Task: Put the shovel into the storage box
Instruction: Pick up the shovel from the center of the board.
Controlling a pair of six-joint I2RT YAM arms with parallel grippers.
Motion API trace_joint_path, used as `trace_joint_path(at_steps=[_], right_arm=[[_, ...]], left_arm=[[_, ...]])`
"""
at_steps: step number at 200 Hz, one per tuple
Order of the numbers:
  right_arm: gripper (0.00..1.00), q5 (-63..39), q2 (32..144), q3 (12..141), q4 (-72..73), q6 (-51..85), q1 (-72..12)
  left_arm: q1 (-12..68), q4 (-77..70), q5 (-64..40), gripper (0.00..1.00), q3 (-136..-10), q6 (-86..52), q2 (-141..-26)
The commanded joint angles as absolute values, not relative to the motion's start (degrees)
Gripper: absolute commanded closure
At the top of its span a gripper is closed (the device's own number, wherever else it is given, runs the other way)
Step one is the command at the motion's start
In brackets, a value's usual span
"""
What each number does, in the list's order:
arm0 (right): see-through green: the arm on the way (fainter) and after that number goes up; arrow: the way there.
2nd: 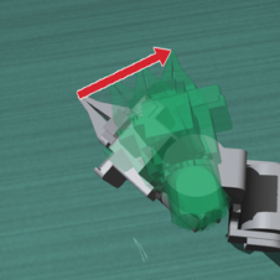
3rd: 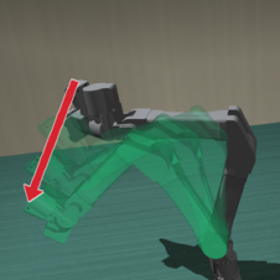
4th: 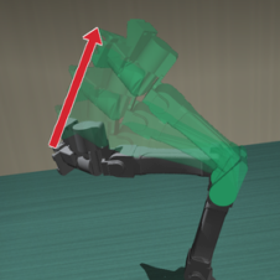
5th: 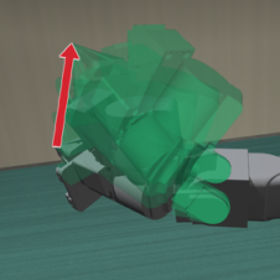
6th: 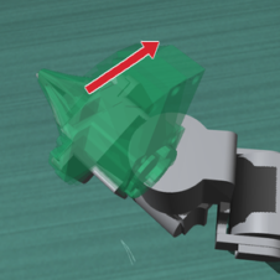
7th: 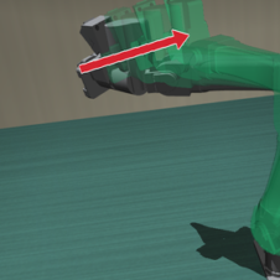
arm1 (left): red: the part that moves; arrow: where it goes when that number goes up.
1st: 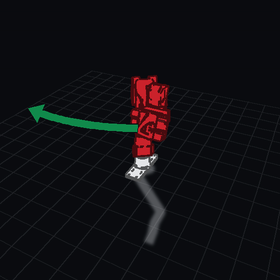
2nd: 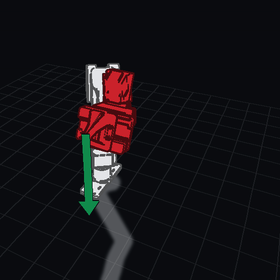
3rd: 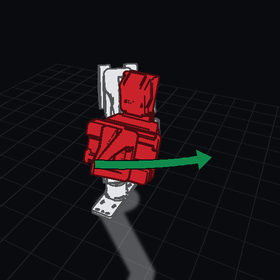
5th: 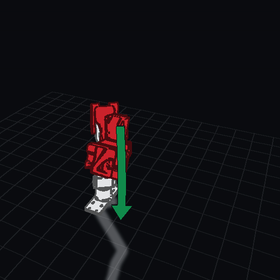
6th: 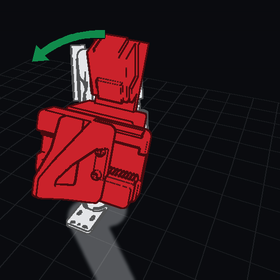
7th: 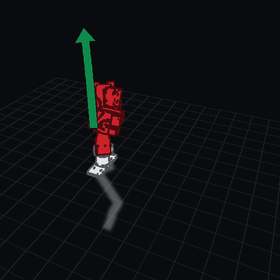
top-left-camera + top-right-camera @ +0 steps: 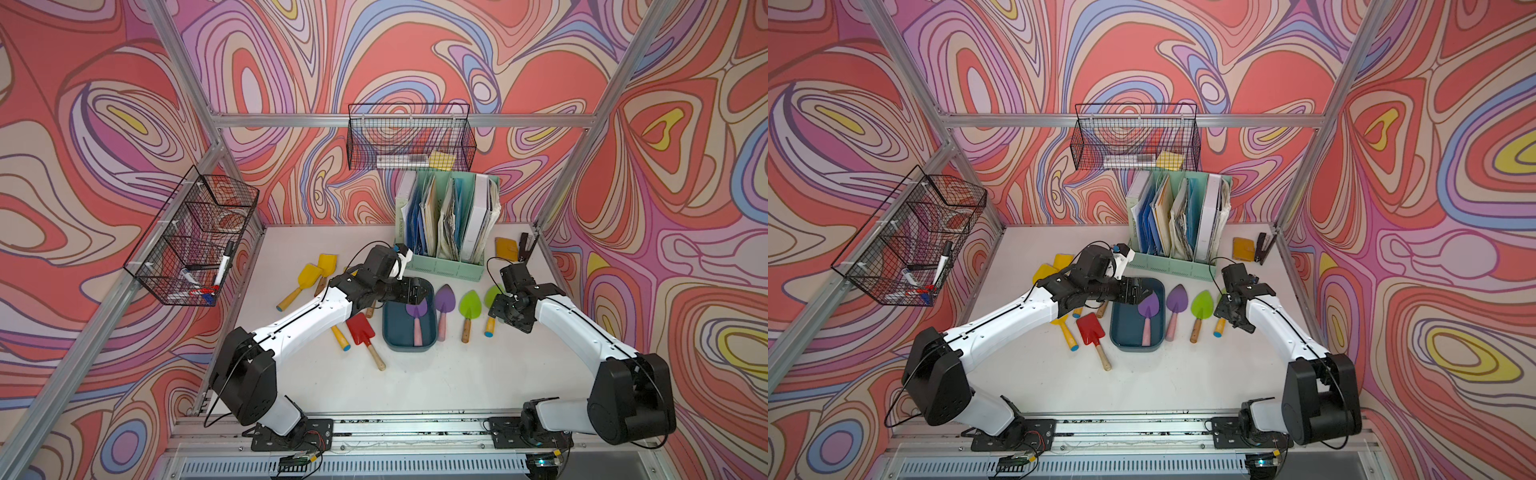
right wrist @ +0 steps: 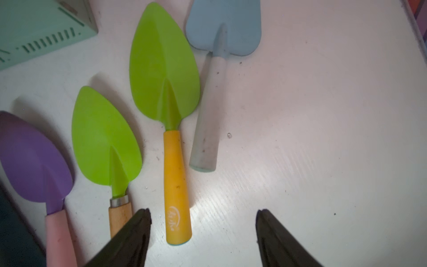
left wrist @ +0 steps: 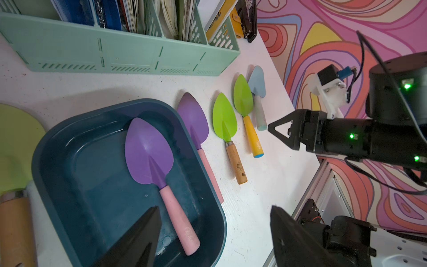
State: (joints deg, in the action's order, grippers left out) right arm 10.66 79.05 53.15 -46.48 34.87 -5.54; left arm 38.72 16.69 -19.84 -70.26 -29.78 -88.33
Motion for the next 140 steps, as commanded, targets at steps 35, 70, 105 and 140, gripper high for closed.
trace_joint_path(at_steps=[35,70,105,140], right_arm=[[0.29,6.8,84.9,53.4,-38.7,33.2,-1.4],[0.31,6.7,89.3,53.7,-35.9,33.5,-0.4],[0.35,6.7,91.7,52.4,-33.0,33.8,0.6],[0.43,6.5,93.1,51.2,-30.9,33.8,1.1]], left_arm=[[39.1,15.6,-20.6,0.20,-68.7,-28.5,-87.1],[39.2,15.5,-20.3,0.20,-68.9,-28.2,-87.3],[39.2,15.6,-20.1,0.20,-68.9,-28.1,-87.4],[39.2,15.6,-19.9,0.20,-69.1,-28.3,-87.6]])
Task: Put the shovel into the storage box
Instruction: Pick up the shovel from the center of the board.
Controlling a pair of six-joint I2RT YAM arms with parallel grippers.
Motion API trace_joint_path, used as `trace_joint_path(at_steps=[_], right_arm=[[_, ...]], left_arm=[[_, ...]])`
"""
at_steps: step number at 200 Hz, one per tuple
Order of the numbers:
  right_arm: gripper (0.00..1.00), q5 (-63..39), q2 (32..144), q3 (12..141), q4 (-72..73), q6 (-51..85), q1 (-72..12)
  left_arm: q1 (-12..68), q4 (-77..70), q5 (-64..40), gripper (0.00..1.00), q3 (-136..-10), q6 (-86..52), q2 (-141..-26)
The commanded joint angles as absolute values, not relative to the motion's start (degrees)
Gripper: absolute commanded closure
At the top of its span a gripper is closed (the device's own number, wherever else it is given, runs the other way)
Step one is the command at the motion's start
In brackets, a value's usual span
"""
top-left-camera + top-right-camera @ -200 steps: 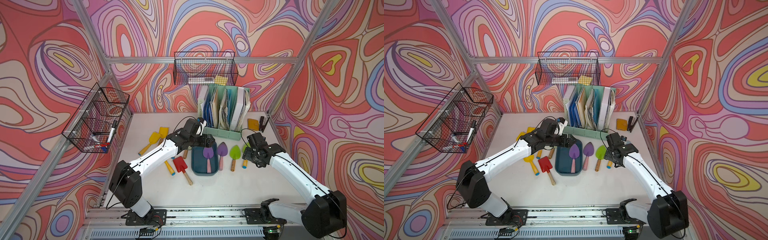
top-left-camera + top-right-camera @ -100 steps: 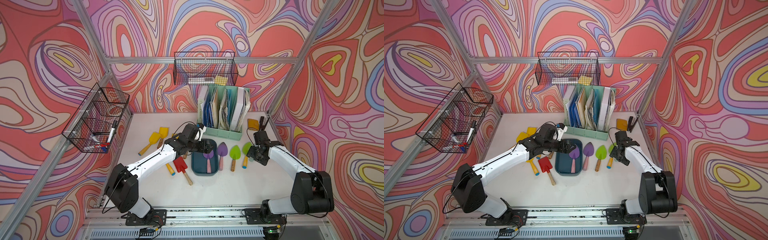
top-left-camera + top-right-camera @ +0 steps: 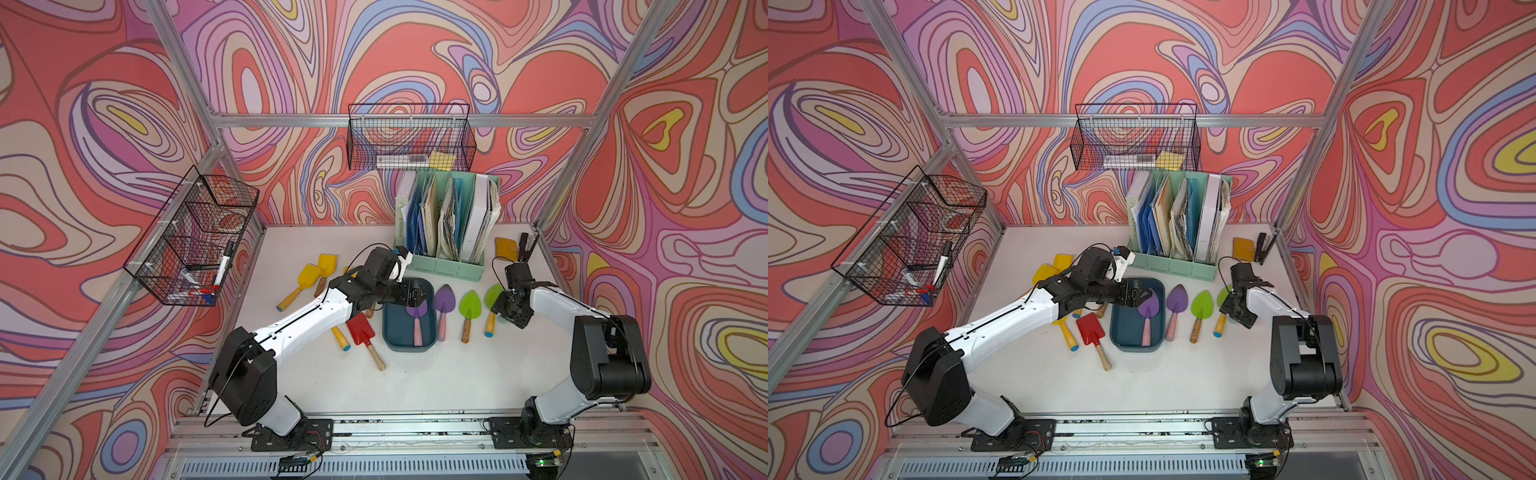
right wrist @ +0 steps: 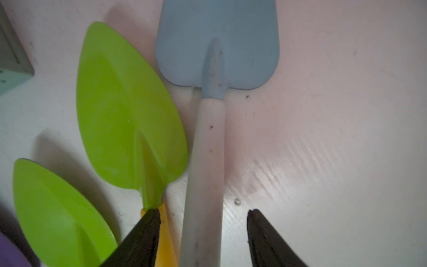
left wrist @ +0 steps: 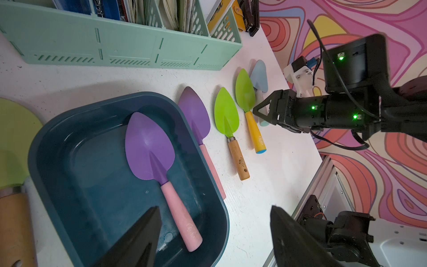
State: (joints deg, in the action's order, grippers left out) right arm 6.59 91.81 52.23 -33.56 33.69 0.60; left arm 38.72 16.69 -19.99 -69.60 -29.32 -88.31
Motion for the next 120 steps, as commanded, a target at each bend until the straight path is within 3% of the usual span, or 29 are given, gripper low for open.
trace_joint_path(at_steps=[1,75,120], right_arm=[[0.43,6.5,93.1,51.2,-30.9,33.8,1.1],[0.71,6.8,93.8,50.7,-29.9,33.4,1.3],[0.96,8.5,91.1,50.6,-31.7,32.9,1.4]], left_arm=[[39.2,15.6,-19.9,0.20,-69.1,-28.3,-87.6],[39.4,16.0,-19.5,0.21,-69.4,-28.8,-87.4],[40.2,17.3,-19.5,0.21,-71.3,-30.1,-88.1]])
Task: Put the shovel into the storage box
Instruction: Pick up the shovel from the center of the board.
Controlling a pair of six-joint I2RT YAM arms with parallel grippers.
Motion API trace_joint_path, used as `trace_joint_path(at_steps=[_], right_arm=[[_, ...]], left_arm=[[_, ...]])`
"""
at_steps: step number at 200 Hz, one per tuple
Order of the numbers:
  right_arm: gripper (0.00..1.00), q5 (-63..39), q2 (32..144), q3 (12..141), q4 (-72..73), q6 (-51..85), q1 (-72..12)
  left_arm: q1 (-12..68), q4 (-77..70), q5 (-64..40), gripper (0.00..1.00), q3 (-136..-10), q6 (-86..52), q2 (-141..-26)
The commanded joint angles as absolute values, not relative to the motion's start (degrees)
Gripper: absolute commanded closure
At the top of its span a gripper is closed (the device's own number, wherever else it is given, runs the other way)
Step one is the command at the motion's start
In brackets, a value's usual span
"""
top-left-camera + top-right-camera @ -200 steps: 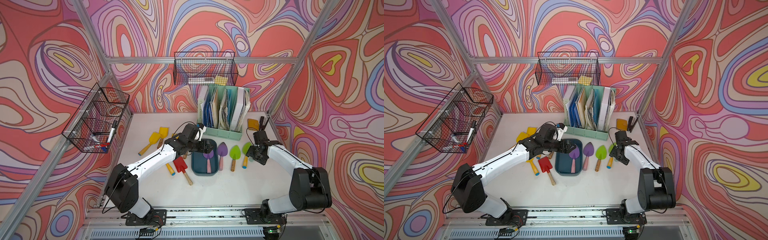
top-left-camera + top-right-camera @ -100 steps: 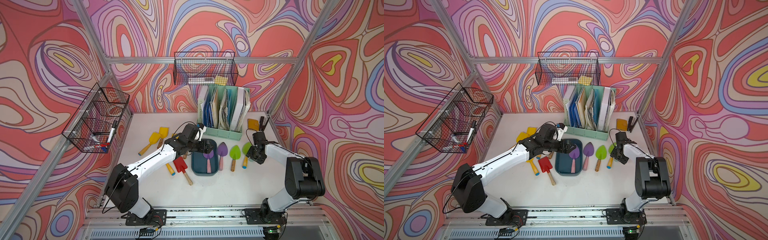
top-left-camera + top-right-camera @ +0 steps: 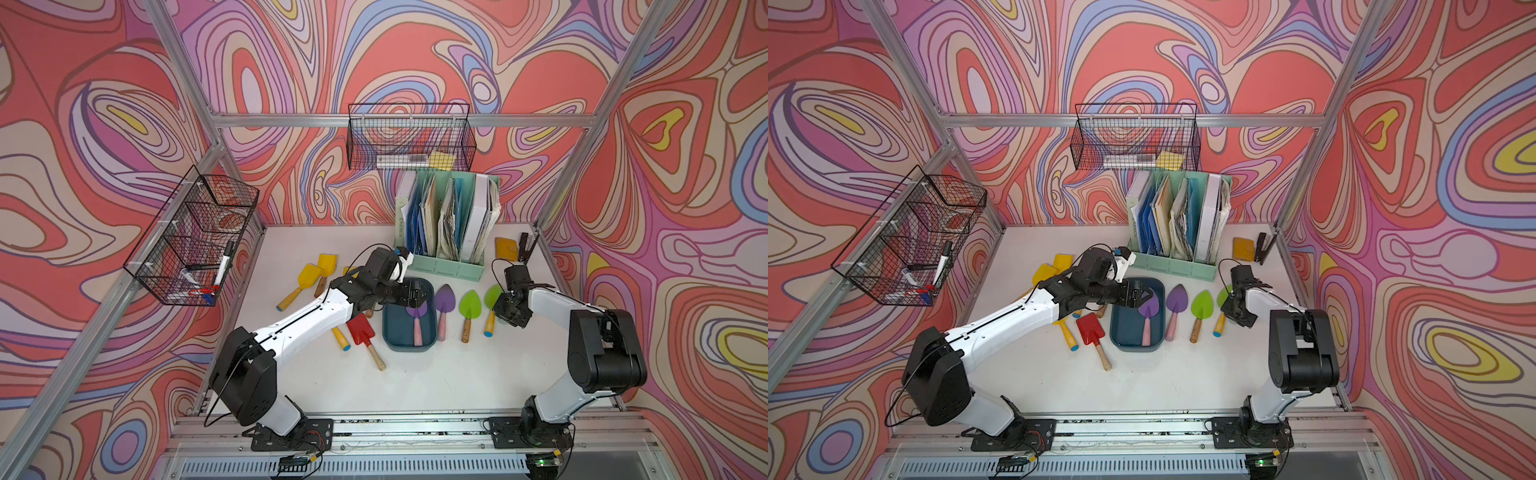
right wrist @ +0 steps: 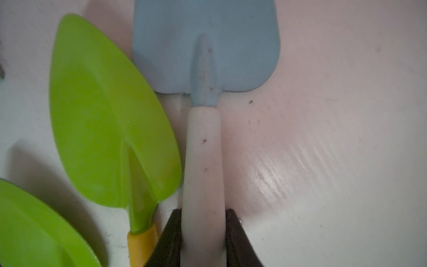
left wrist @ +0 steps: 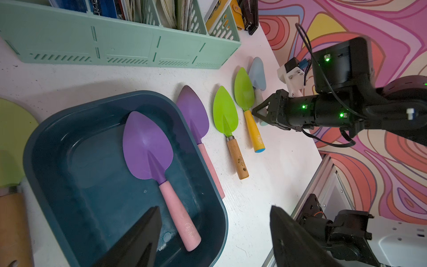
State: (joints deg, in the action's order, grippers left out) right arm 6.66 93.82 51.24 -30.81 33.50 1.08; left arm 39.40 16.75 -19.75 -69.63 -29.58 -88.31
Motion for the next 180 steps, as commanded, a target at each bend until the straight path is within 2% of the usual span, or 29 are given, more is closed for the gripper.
trace_joint_path(at_steps=[1,4,73,134,154,180], right_arm=[[0.97,8.6,91.1,50.7,-31.8,32.9,1.4],[1.00,8.7,90.9,50.7,-32.2,32.8,1.4],[1.00,9.2,77.2,53.5,-41.4,28.1,1.4],[1.00,-13.4,68.5,56.5,-47.5,16.3,0.7],[1.00,-15.5,66.9,58.1,-50.6,13.6,-1.5],[1.00,-14.8,66.3,60.1,-52.8,13.7,-8.3]], left_arm=[[40.2,17.3,-19.5,0.21,-71.4,-30.1,-88.2],[40.3,17.4,-19.6,0.21,-71.5,-30.2,-88.2],[41.3,16.6,-21.5,0.21,-73.7,-34.9,-90.1],[41.2,23.1,-21.9,0.21,-85.1,-37.5,-98.8],[41.2,22.1,-23.2,0.22,-88.5,-38.6,-101.9],[41.2,19.1,-24.2,0.23,-91.1,-40.9,-105.2]])
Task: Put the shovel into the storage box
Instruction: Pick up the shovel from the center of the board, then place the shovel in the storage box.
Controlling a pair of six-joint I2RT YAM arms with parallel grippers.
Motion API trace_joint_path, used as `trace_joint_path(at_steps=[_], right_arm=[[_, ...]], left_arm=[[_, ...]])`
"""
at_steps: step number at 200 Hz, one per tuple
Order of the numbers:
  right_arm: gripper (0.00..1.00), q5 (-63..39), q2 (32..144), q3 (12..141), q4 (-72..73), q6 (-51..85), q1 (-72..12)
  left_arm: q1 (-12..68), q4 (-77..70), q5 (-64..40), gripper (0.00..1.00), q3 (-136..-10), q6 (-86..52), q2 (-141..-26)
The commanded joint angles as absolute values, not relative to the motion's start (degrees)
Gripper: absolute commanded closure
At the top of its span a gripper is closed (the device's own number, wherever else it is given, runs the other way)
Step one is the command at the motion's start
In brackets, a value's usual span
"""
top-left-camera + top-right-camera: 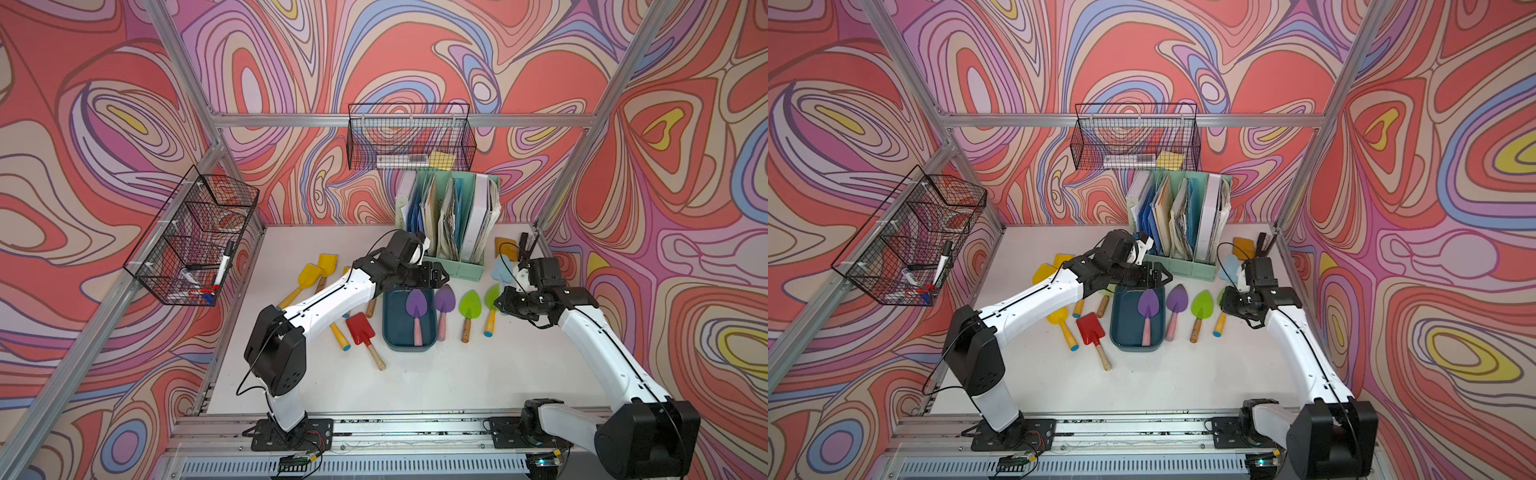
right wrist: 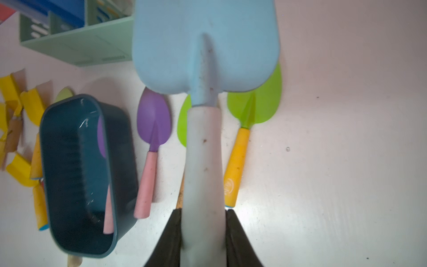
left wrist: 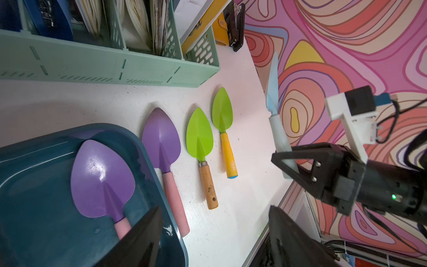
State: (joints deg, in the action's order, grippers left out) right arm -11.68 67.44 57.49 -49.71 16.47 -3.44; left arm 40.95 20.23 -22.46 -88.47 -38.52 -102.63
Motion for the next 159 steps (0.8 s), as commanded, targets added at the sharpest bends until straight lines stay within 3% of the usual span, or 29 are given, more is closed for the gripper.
trace_joint_path(at_steps=[1,69,91,130,159], right_arm=[[1.00,-14.6,66.3,60.1,-52.9,13.8,-8.6],[1.00,-10.8,67.7,61.4,-50.9,21.3,-24.1],[1.00,-10.0,68.9,61.3,-49.8,22.7,-27.2],[1.00,-8.9,70.5,61.8,-48.3,23.7,-29.7],[1.00,-8.5,71.0,62.4,-47.6,24.0,-30.1]], left_arm=[[41.2,19.0,-24.2,0.23,-91.1,-40.9,-105.3],[41.2,15.6,-22.5,0.30,-92.8,-43.4,-109.1],[41.2,13.4,-22.3,0.37,-92.3,-43.8,-109.3],[41.2,13.4,-22.1,0.57,-91.1,-43.8,-109.0],[41.2,13.4,-21.4,0.61,-89.6,-43.7,-107.9]])
